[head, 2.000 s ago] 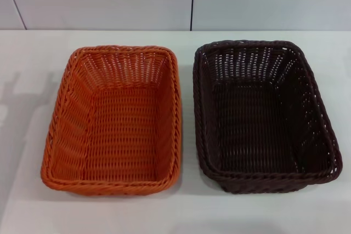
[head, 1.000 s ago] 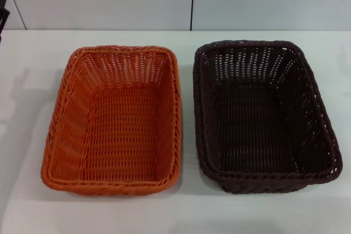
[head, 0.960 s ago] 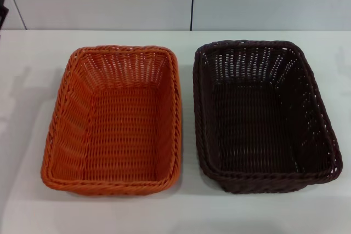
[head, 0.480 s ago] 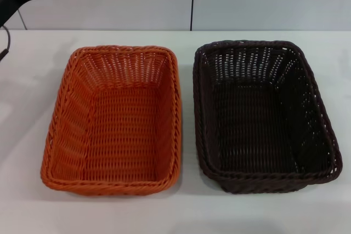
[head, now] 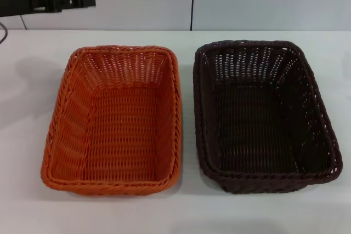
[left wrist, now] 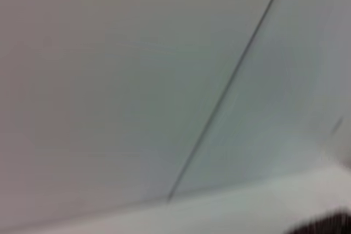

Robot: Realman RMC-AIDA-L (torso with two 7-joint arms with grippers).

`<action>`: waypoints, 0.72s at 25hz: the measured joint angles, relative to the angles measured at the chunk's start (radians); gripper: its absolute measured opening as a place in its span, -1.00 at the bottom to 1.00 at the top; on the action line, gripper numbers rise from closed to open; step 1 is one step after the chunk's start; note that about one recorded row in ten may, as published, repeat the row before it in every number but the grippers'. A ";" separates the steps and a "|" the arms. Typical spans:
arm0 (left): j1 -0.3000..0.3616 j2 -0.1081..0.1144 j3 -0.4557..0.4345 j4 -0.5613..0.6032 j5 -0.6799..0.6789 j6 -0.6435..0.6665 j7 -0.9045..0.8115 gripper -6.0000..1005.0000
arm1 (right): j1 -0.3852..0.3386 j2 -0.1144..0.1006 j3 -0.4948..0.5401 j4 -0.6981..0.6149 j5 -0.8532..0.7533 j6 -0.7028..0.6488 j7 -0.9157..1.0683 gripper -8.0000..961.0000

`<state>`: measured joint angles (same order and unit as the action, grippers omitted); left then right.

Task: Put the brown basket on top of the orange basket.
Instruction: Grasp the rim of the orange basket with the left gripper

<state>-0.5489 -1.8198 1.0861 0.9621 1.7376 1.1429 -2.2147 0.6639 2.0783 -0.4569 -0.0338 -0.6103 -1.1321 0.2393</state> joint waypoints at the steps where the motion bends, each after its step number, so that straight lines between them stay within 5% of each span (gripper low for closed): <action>1: -0.010 -0.008 -0.035 0.029 0.093 0.051 -0.063 0.71 | 0.000 0.000 0.000 0.000 0.000 0.000 0.000 0.31; 3: -0.021 -0.020 -0.063 0.069 0.209 0.098 -0.138 0.71 | 0.000 0.000 -0.001 0.000 0.000 0.000 0.000 0.31; 6: -0.021 -0.020 -0.063 0.069 0.209 0.098 -0.138 0.71 | 0.001 0.000 -0.002 -0.002 0.000 0.000 0.000 0.30; 8: -0.029 -0.064 -0.076 0.182 0.474 0.170 -0.312 0.71 | 0.003 0.000 -0.002 -0.007 0.000 0.000 0.000 0.30; 10: -0.029 -0.064 -0.076 0.182 0.474 0.170 -0.312 0.71 | 0.006 -0.002 -0.002 -0.011 0.000 0.000 0.000 0.30; 12: -0.032 -0.103 -0.075 0.258 0.617 0.216 -0.372 0.71 | 0.010 -0.003 -0.004 -0.012 0.000 -0.001 0.000 0.30; 15: -0.038 -0.130 -0.075 0.288 0.699 0.269 -0.414 0.71 | 0.015 -0.003 -0.007 -0.012 0.000 0.000 0.000 0.31; 18: -0.039 -0.134 -0.074 0.299 0.724 0.305 -0.434 0.71 | 0.016 -0.003 -0.008 -0.012 -0.001 0.000 0.000 0.31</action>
<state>-0.5882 -1.9534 1.0117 1.2609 2.4615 1.4481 -2.6491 0.6794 2.0752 -0.4650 -0.0462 -0.6118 -1.1319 0.2393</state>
